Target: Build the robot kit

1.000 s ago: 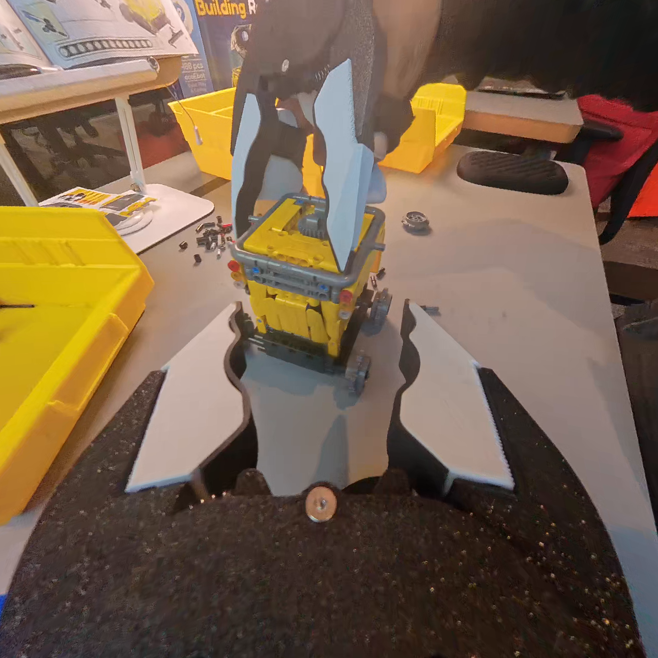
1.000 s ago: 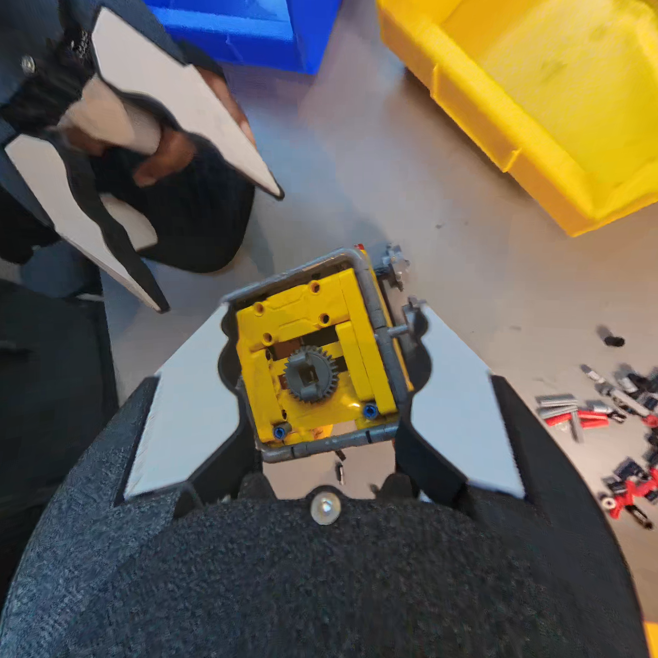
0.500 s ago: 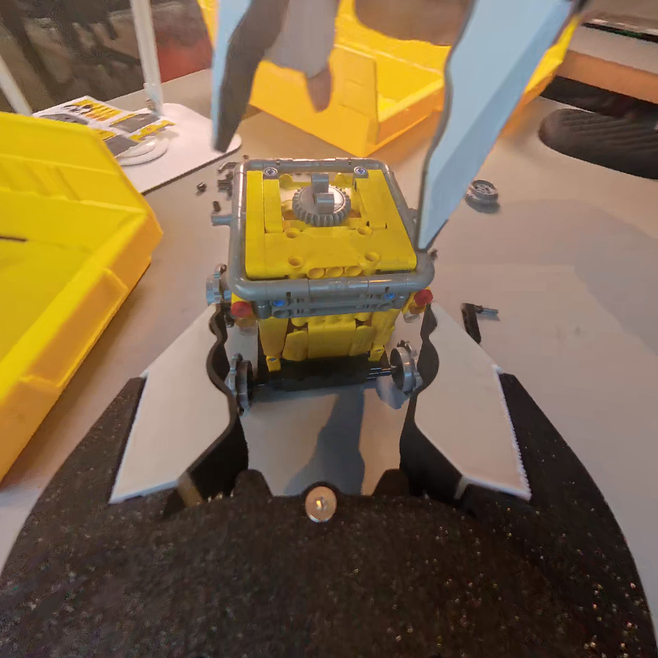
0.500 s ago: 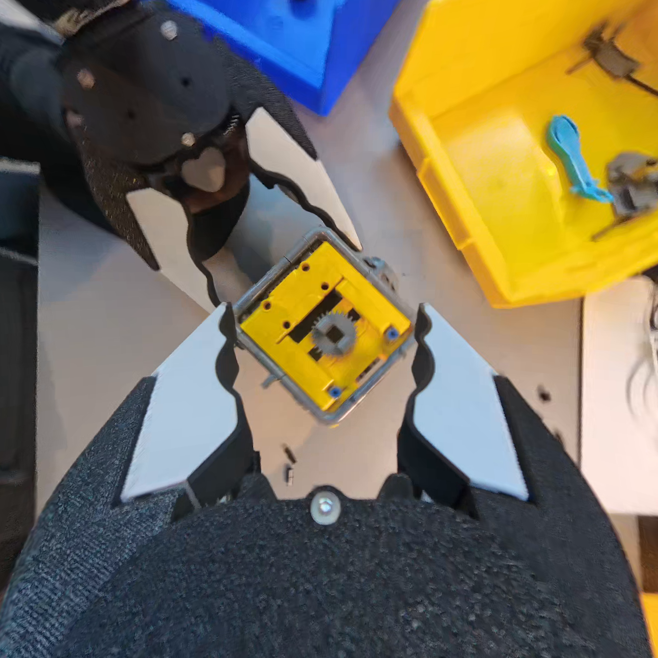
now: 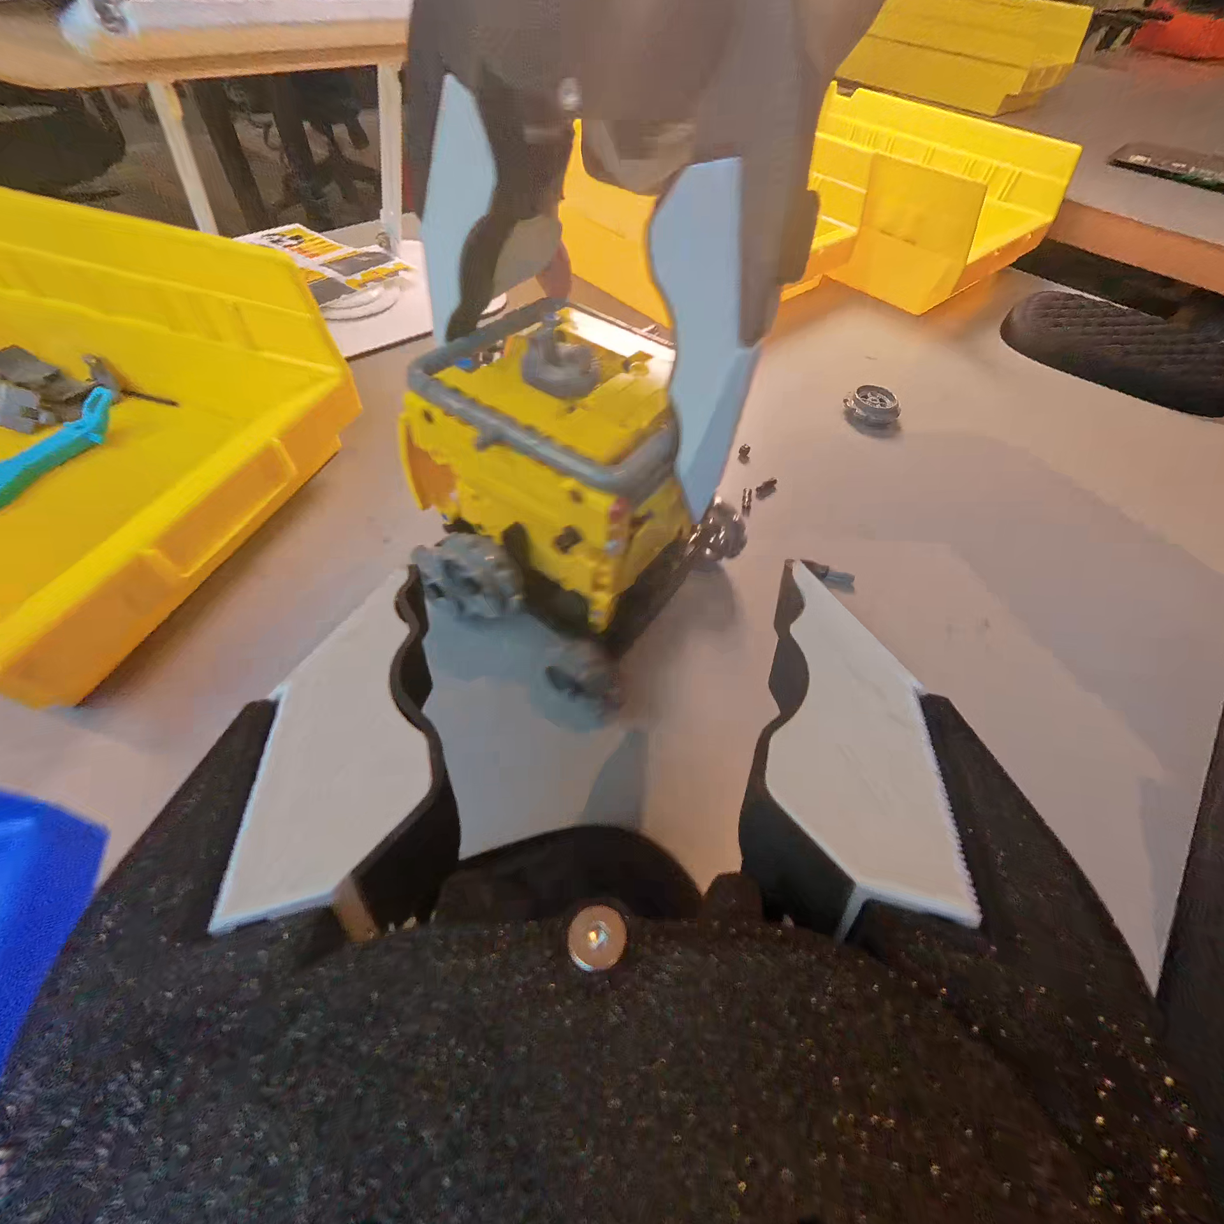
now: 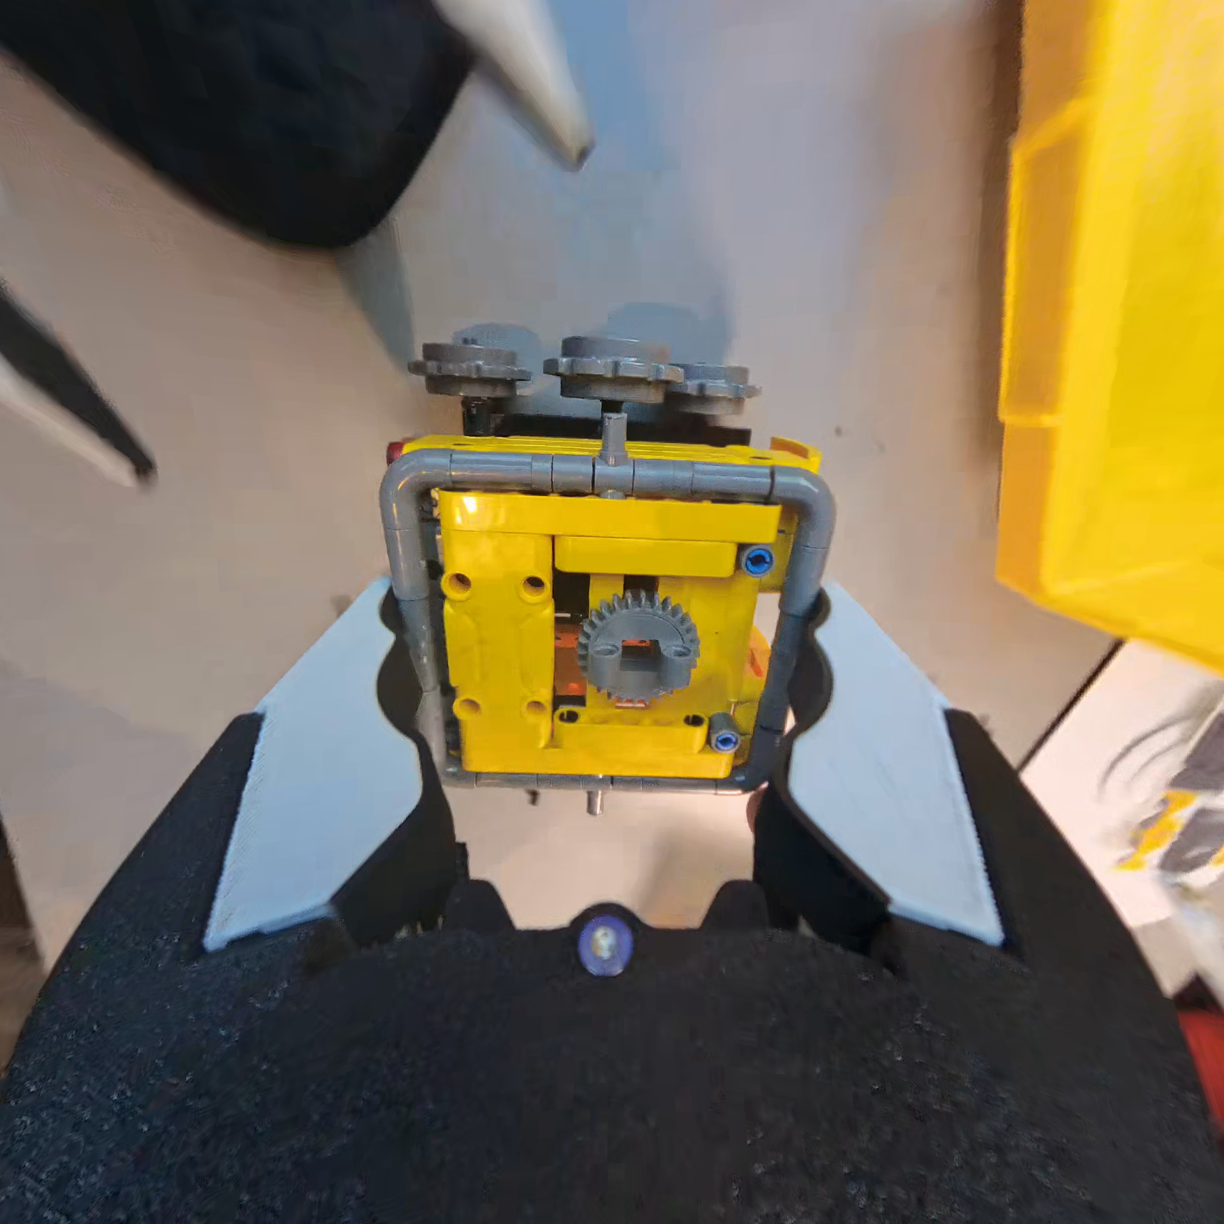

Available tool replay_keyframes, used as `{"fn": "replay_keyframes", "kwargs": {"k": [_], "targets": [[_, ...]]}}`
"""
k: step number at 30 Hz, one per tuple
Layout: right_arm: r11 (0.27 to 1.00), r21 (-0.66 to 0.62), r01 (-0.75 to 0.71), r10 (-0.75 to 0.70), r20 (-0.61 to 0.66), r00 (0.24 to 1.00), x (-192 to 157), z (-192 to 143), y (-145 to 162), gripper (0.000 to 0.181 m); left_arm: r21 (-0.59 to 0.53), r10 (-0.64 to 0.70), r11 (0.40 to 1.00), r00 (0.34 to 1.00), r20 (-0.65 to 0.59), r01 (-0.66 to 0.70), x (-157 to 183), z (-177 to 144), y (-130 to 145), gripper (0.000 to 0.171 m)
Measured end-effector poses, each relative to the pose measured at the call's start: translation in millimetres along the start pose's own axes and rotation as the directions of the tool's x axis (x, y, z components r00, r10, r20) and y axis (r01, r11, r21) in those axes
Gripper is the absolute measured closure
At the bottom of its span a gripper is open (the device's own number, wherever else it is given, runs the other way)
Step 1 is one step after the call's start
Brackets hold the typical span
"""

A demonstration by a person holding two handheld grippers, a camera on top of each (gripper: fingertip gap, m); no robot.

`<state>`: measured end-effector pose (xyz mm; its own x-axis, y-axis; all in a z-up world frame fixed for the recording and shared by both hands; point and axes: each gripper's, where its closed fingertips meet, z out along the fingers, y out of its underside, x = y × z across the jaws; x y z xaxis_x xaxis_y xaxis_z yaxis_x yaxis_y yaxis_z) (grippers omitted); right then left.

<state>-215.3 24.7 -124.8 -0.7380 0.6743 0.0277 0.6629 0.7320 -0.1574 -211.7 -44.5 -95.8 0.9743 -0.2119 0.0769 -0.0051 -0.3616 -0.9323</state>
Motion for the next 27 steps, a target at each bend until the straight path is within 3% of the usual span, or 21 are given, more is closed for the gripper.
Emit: {"fn": "replay_keyframes", "kwargs": {"k": [2,6,11,13,19,27], "targets": [[0.980,0.026,0.198,-0.199,0.047,0.979,-12,-3,2,0.066,0.007,-0.022,1.000,0.998,-0.060,0.022,-10,-15,3,0.065],[0.926,0.256,0.278,-0.320,0.141,0.937,-37,-20,-13,0.067,0.027,-0.031,0.999,0.966,-0.255,0.039,-16,-24,8,0.065],[0.863,0.362,0.352,-0.426,0.148,0.893,-56,-26,-24,0.067,0.029,-0.031,0.998,0.845,-0.534,0.056,-2,-18,3,0.061],[0.845,0.374,0.382,-0.458,0.138,0.878,-60,-23,-28,0.067,-0.013,-0.019,1.000,0.812,-0.583,0.014,6,-17,10,0.064],[0.801,0.368,0.472,-0.537,0.094,0.838,-58,-12,-37,0.067,-0.154,0.113,0.968,0.894,-0.434,-0.197,6,4,46,0.084],[0.771,0.370,0.518,-0.571,0.043,0.820,-48,-12,-44,0.067,-0.154,0.103,0.974,0.928,-0.359,-0.168,-4,-1,48,0.089]]}}
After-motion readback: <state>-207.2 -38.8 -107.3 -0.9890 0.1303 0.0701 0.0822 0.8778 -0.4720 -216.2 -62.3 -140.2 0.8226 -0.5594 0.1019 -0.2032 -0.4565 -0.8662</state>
